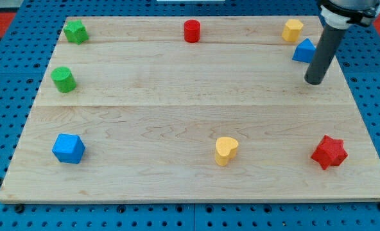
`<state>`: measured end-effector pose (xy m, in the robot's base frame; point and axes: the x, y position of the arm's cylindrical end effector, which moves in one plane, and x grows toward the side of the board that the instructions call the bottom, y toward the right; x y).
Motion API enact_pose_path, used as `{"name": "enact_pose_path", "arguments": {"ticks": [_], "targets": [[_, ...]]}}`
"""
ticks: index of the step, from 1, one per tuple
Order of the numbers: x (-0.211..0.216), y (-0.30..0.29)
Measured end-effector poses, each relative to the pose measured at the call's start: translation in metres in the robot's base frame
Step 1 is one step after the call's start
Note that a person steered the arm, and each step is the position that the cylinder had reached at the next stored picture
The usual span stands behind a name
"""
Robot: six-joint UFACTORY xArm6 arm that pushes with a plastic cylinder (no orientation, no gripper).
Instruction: Move the blue triangle to the top right of the yellow hexagon
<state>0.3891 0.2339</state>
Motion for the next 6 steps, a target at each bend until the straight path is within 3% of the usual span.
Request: {"name": "enact_pose_path", "arguments": {"ticks": [2,3,5,6], "targets": [[-0.079,-0.032],[-0.083,-0.047],[-0.047,0.001],[-0.07,0.015]]}}
